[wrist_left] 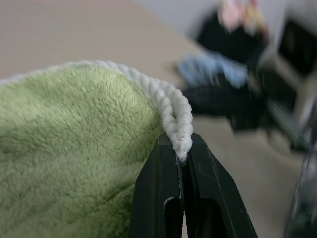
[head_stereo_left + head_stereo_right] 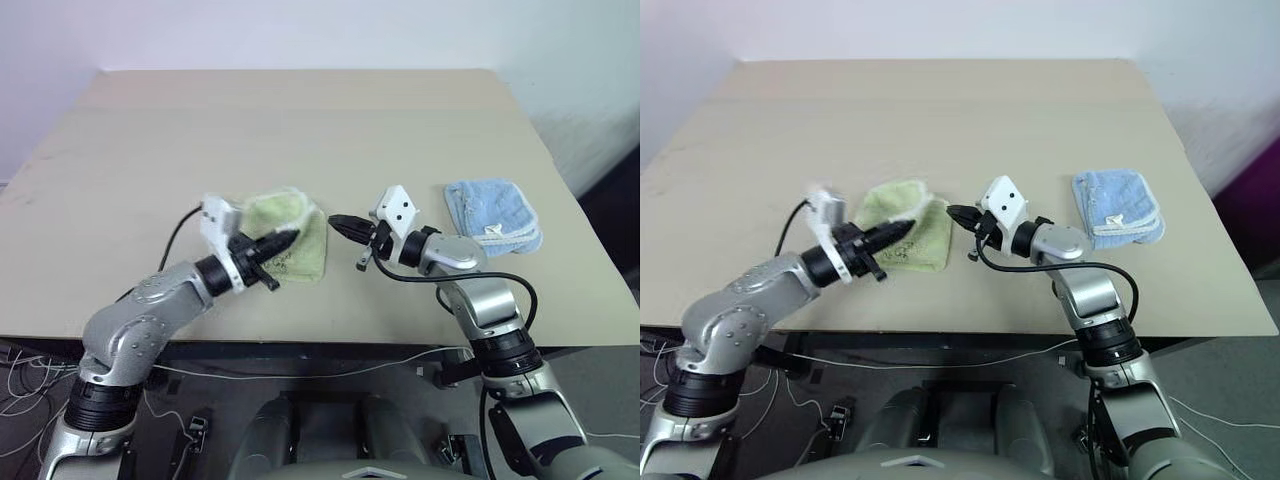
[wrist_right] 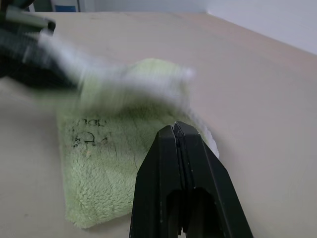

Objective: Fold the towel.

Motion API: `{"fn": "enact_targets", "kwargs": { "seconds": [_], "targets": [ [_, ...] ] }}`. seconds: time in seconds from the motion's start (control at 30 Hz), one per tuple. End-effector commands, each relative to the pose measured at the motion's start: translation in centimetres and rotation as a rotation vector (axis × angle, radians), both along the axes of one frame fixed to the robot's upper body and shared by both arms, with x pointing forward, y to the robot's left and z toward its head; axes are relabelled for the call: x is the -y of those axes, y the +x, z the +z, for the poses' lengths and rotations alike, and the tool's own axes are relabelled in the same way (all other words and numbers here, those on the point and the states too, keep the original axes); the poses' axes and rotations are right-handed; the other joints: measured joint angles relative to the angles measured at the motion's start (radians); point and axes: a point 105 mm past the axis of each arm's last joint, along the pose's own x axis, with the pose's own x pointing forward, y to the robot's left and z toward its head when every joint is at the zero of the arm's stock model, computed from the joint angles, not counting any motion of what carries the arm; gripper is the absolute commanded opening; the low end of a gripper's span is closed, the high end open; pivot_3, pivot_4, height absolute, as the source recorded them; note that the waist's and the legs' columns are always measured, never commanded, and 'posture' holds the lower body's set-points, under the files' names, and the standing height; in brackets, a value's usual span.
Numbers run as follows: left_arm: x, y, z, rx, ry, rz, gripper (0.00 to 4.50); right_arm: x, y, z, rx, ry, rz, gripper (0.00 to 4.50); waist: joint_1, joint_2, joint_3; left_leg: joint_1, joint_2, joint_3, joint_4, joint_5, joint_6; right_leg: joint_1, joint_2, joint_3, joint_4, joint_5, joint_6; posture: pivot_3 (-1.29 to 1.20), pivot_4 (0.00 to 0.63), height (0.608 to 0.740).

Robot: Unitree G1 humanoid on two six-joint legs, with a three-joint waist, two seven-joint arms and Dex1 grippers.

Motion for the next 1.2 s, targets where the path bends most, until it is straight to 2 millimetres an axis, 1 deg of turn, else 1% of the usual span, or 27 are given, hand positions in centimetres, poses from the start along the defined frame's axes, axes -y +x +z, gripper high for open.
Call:
{"fn": "enact_targets", "kwargs": {
  "seconds": [0.03, 0.13, 0.23, 0.33, 0.43, 0.53, 0.6, 0.63, 0.7, 0.73, 0.8, 0.83, 0.9, 0.93, 1.0, 1.07, 1.13, 1.2],
  "targets": [
    [0.9, 0.3, -0.9, 0.06, 0.129, -0.035, 0.01, 0.1, -0.3, 1.6, 0.061, 0.023, -0.006, 0.0, 0.002, 0.0, 0.0, 0.0, 0.0, 0.0, 0.0, 0.0, 0.0, 0.0, 0.0, 0.0, 0.0, 0.0, 0.0, 0.0, 0.15, 0.74],
    [0.9, 0.7, -1.7, 0.05, 0.163, -0.025, 0.01, 0.3, -0.4, 1.6, 0.062, 0.024, -0.016, 0.0, 0.001, 0.0, 0.0, 0.0, 0.0, 0.0, 0.0, 0.0, 0.0, 0.0, 0.0, 0.0, 0.0, 0.0, 0.0, 0.0, 0.15, 0.74],
    [0.9, 0.8, -2.0, 0.042, 0.167, -0.027, 0.01, 0.5, -0.5, 1.6, 0.06, 0.023, -0.024, 0.0, 0.002, 0.0, 0.0, 0.0, 0.0, 0.0, 0.0, 0.0, 0.0, 0.0, 0.0, 0.0, 0.0, 0.0, 0.0, 0.0, 0.15, 0.74],
    [0.7, 0.8, -2.0, 0.03, 0.166, -0.024, 0.69, 0.5, -0.5, 1.5, 0.06, 0.023, -0.027, 0.0, 0.002, 0.0, 0.0, 0.0, 0.0, 0.0, 0.0, 0.0, 0.0, 0.0, 0.0, 0.0, 0.0, 0.0, 0.0, 0.0, 0.15, 0.74],
    [0.3, 0.7, -1.4, 0.026, 0.124, -0.02, 1.67, 0.5, -0.5, 1.5, 0.06, 0.023, -0.028, 0.0, 0.001, 0.0, 0.0, 0.0, 0.0, -0.001, 0.0, 0.0, 0.0, 0.0, -0.001, 0.0, 0.0, 0.0, 0.0, 0.0, 0.15, 0.74],
    [-0.2, 0.4, -0.6, 0.028, 0.08, -0.018, 2.75, 0.4, -0.4, 1.5, 0.06, 0.025, -0.026, 0.0, 0.001, 0.0, 0.0, 0.0, 0.0, -0.001, 0.0, 0.0, 0.0, 0.0, -0.001, 0.0, 0.0, 0.0, 0.0, 0.0, 0.15, 0.74],
    [-1.1, 0.5, 0.0, 0.023, 0.053, 0.01, 3.42, 0.3, -0.4, 1.6, 0.06, 0.027, -0.018, 0.0, 0.001, 0.0, 0.0, 0.0, 0.0, -0.001, 0.0, 0.0, 0.0, 0.0, -0.001, 0.0, 0.0, 0.0, 0.0, 0.0, 0.15, 0.74],
    [-1.5, 0.4, 0.3, 0.021, 0.041, 0.021, 3.68, 0.2, -0.4, 1.7, 0.061, 0.028, -0.014, 0.0, 0.0, 0.0, 0.0, 0.0, 0.0, -0.001, 0.0, 0.0, 0.0, 0.0, -0.001, 0.0, 0.0, 0.0, 0.0, 0.0, 0.15, 0.74],
    [-2.6, 0.4, 1.2, 0.028, 0.012, 0.046, 4.4, -0.1, -0.5, 2.0, 0.061, 0.035, 0.003, 0.0, 0.001, 0.0, 0.0, 0.0, 0.0, -0.001, 0.0, 0.0, 0.0, 0.0, -0.001, 0.0, 0.0, 0.0, 0.0, 0.0, 0.15, 0.74],
    [-3.2, 0.5, 1.8, 0.051, 0.003, 0.066, 4.46, -0.3, -0.5, 2.2, 0.061, 0.044, 0.012, 0.0, 0.001, 0.0, 0.0, 0.0, 0.001, -0.001, 0.0, 0.0, 0.0, 0.0, -0.001, 0.0, 0.0, 0.0, 0.0, 0.0, 0.15, 0.74],
    [-4.5, 1.0, 2.4, 0.079, 0.009, 0.122, 4.46, -0.5, -0.5, 2.5, 0.05, 0.063, 0.032, 0.0, 0.0, 0.0, 0.0, 0.0, 0.001, -0.001, 0.0, 0.0, 0.0, 0.0, -0.001, 0.0, 0.0, 0.0, 0.0, 0.0, 0.15, 0.74],
    [-5.5, 1.8, 2.7, 0.099, 0.018, 0.18, 4.46, -0.8, -0.5, 2.7, 0.048, 0.066, 0.041, 0.0, 0.0, 0.0, 0.0, 0.0, 0.001, -0.001, 0.0, 0.0, 0.0, 0.0, -0.001, 0.0, 0.0, 0.0, 0.0, 0.0, 0.15, 0.74],
    [-7.2, 3.3, 3.3, 0.175, 0.078, 0.289, 4.02, -1.5, -0.2, 2.8, 0.042, 0.07, 0.06, 0.0, 0.001, 0.0, 0.0, 0.0, 0.0, -0.001, 0.0, 0.0, 0.0, 0.0, -0.001, 0.0, 0.0, 0.0, 0.0, 0.0, 0.15, 0.74],
    [-7.6, 3.8, 3.3, 0.219, 0.117, 0.314, 3.81, -2.1, -0.1, 2.8, 0.034, 0.069, 0.072, 0.0, 0.002, 0.0, 0.0, 0.0, 0.0, -0.001, 0.0, 0.0, 0.0, 0.0, 0.0, 0.0, 0.0, 0.0, 0.0, 0.0, 0.15, 0.74],
    [-7.6, 4.4, 3.1, 0.258, 0.164, 0.323, 3.1, -2.8, 0.1, 2.6, 0.023, 0.066, 0.087, 0.0, 0.001, 0.0, 0.0, 0.0, 0.0, -0.001, 0.0, 0.0, 0.0, 0.0, 0.0, -0.001, 0.0, 0.0, 0.0, 0.0, 0.15, 0.74],
    [-6.9, 4.9, 2.3, 0.256, 0.18, 0.296, 2.45, -3.7, 0.3, 2.0, -0.007, 0.068, 0.105, 0.0, 0.004, 0.0, 0.0, 0.0, 0.0, -0.001, 0.0, 0.0, 0.0, 0.0, 0.0, -0.001, -0.001, 0.0, 0.0, 0.0, 0.15, 0.74],
    [-6.1, 5.3, 1.1, 0.238, 0.213, 0.263, 1.72, -4.7, 0.7, 0.7, -0.078, 0.078, 0.116, 0.0, 0.004, 0.0, 0.0, -0.001, 0.0, -0.001, 0.0, 0.0, 0.0, 0.0, 0.0, -0.001, -0.001, 0.0, 0.0, 0.0, 0.15, 0.74],
    [-5.8, 5.5, -1.1, 0.206, 0.317, 0.224, 1.03, -5.5, 0.9, -1.1, -0.141, 0.072, 0.116, 0.0, 0.002, 0.0, 0.0, -0.001, 0.0, -0.001, 0.0, 0.0, 0.0, 0.0, -0.001, -0.001, -0.001, 0.0, 0.0, 0.0, 0.15, 0.74]
  ]
}}
